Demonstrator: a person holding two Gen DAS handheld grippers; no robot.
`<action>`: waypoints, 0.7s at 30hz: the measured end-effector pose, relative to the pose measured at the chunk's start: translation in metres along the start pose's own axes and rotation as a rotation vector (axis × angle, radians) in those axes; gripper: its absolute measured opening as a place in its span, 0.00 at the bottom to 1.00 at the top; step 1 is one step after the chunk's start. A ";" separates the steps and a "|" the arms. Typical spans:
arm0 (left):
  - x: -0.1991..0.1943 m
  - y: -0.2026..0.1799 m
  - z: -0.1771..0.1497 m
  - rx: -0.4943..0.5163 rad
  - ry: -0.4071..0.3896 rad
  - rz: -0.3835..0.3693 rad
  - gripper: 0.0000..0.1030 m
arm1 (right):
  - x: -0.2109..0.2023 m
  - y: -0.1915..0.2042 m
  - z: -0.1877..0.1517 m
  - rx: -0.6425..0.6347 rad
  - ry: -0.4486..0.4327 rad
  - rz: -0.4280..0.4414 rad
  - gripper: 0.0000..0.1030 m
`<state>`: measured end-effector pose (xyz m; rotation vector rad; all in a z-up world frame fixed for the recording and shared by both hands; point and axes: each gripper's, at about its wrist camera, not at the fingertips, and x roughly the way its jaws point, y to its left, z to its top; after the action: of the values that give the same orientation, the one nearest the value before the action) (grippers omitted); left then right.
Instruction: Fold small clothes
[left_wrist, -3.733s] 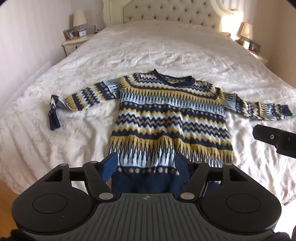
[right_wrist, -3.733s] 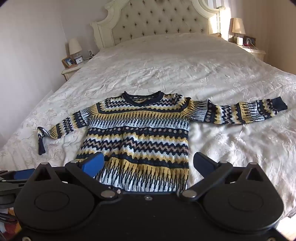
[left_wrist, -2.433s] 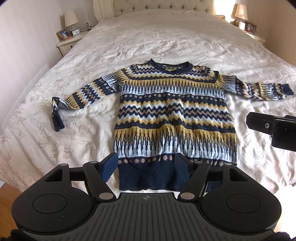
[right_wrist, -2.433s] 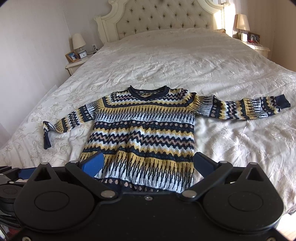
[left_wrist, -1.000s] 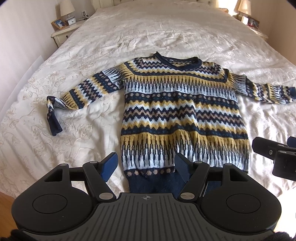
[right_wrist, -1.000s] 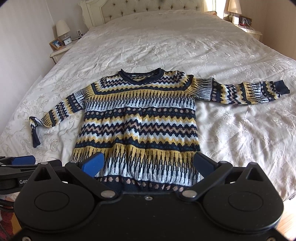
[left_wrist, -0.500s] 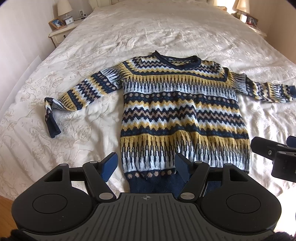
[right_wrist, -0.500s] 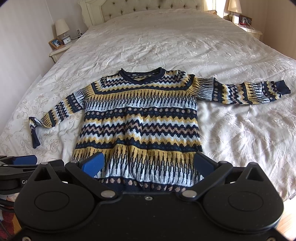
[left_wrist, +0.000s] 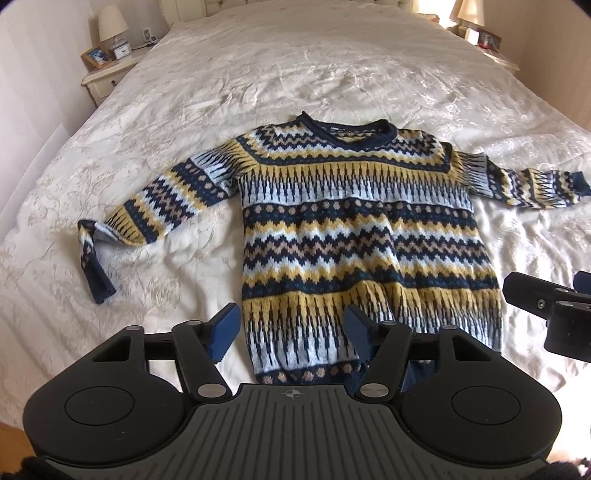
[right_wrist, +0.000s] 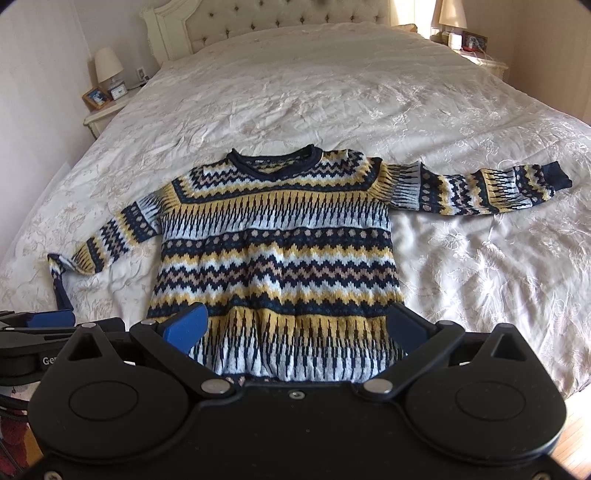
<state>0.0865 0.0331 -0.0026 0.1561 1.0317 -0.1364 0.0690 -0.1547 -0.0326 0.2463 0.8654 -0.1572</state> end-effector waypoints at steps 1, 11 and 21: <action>0.001 0.002 0.002 0.003 -0.003 -0.002 0.53 | 0.000 0.001 0.001 0.007 -0.007 -0.002 0.99; 0.019 0.014 0.024 0.049 -0.019 -0.028 0.40 | -0.007 -0.001 0.016 0.096 -0.165 -0.026 0.99; 0.037 -0.010 0.052 0.046 -0.020 -0.043 0.40 | 0.020 -0.066 0.056 0.111 -0.190 -0.143 0.99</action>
<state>0.1473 0.0119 -0.0088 0.1742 1.0128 -0.2009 0.1076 -0.2344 -0.0229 0.2685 0.6859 -0.3567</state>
